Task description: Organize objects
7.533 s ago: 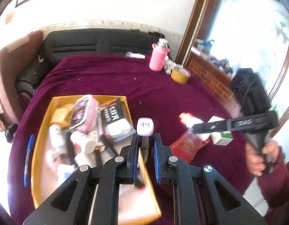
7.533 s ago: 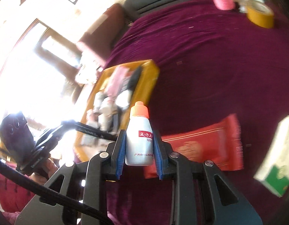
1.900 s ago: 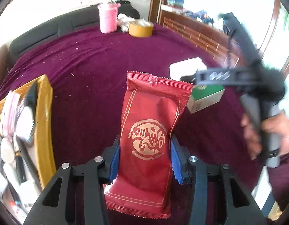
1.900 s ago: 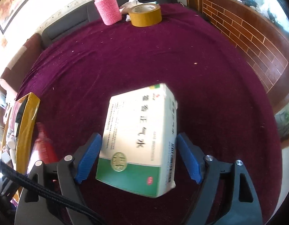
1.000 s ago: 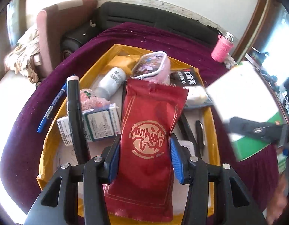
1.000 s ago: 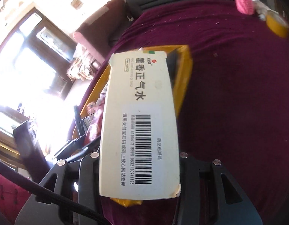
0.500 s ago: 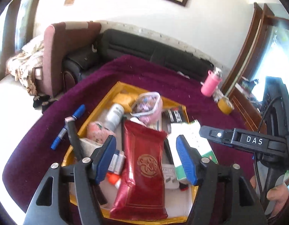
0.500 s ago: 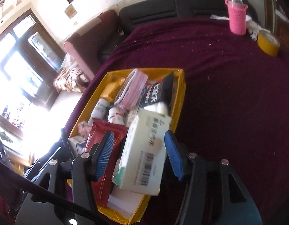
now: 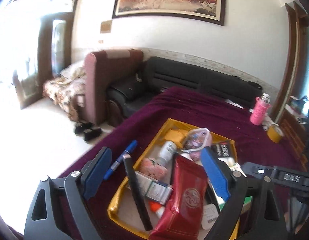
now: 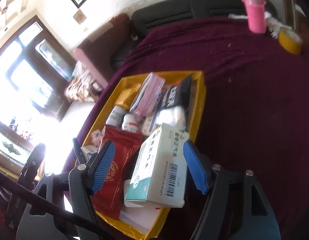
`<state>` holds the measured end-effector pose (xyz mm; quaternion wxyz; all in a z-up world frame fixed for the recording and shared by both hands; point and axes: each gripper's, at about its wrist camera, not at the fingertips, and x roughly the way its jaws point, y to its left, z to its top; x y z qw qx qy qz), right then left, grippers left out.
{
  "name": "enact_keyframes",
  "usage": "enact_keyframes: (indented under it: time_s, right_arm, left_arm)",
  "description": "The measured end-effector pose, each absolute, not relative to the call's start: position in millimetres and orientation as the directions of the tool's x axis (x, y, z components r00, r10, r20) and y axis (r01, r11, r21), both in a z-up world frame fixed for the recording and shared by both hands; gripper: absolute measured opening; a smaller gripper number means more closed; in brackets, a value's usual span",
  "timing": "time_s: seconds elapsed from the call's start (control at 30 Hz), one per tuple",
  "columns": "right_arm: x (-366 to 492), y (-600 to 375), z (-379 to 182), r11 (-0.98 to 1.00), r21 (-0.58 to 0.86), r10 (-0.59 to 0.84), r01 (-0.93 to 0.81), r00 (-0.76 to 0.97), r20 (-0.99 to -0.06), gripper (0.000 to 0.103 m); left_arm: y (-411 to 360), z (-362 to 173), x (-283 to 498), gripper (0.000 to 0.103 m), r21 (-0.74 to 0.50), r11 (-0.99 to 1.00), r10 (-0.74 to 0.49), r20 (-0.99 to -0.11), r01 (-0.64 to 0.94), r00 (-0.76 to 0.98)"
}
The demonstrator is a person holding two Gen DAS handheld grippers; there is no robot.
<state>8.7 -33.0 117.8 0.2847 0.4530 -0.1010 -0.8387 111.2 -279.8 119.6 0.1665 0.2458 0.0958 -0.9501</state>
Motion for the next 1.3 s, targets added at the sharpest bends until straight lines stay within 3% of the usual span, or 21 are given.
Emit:
enact_keyframes:
  time_s: [0.07,0.17,0.4,1.3]
  right_arm:
    - [21.4,-25.4,131.1,-0.831,0.394,-0.552,0.392,-0.497,-0.670,0.071]
    - [39.9,-16.5,147.2,-0.855,0.340,-0.517,0.392,-0.591,-0.619,0.071]
    - [67.5,-7.4,165.2,-0.880,0.235,-0.471,0.413,-0.694,-0.544,0.072]
    - [91.9,-57.8,143.5,-0.868,0.051,-0.414,0.495,-0.662,-0.624,0.072]
  left_arm:
    - [-273.7,128.9,116.2,0.102,-0.059,-0.921,-0.318,-0.458,0.386,-0.830]
    - [-265.0,147.3,125.0,0.102,-0.045,-0.915,-0.352,-0.396,0.401,-0.848]
    - [-249.3,168.1,121.9,0.102,-0.082,-0.932,-0.296,-0.397,0.354,-0.869]
    - [-253.9,142.1,130.4,0.102,-0.057,-0.931,-0.287,-0.495,0.360,-0.820]
